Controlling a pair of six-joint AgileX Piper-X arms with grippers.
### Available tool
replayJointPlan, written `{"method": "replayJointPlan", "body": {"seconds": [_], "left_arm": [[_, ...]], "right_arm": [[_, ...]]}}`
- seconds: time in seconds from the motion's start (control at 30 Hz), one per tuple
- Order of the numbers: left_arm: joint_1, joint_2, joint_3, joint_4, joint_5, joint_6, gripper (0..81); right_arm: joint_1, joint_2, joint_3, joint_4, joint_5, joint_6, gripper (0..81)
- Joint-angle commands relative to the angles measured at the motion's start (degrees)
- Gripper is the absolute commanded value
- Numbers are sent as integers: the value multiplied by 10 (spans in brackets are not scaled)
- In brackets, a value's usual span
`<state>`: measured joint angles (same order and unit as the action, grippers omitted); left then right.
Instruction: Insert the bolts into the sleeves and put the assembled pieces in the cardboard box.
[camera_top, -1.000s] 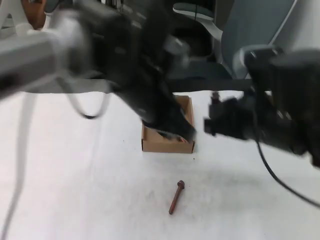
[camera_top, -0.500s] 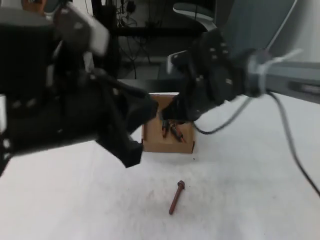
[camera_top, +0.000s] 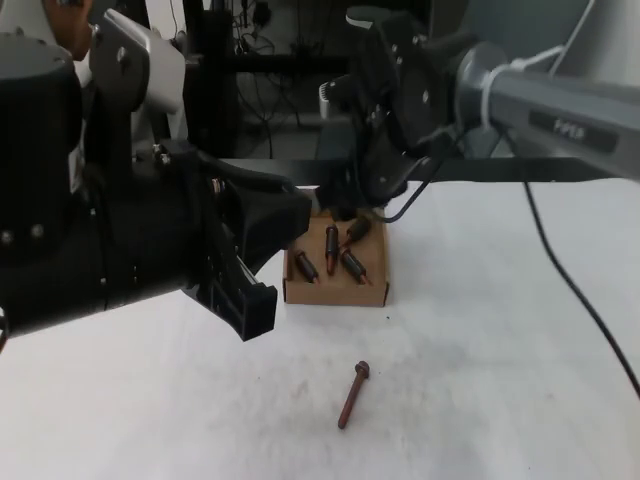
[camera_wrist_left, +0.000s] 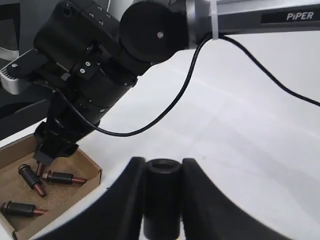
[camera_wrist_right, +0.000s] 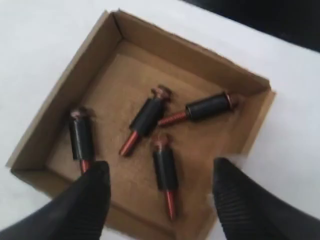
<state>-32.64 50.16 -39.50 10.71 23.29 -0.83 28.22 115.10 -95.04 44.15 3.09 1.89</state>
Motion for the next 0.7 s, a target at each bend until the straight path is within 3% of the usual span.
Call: {"method": "replayJointPlan", "body": {"seconds": [0.0, 0.1, 0.23, 0.67], "left_arm": [[0, -5, -1, -11, 4, 13, 18], [0, -5, -1, -11, -3, 19, 18], [0, -5, -1, -11, -13, 27, 18], [0, -7, -1, -8, -10, 25, 18]], "right_arm": [[2, -25, -5, 105, -4, 51, 575], [7, -26, 3, 181, -4, 105, 575], [23, -26, 36, 181, -31, 160, 575], [91, -25, 157, 69, -31, 364, 575]]}}
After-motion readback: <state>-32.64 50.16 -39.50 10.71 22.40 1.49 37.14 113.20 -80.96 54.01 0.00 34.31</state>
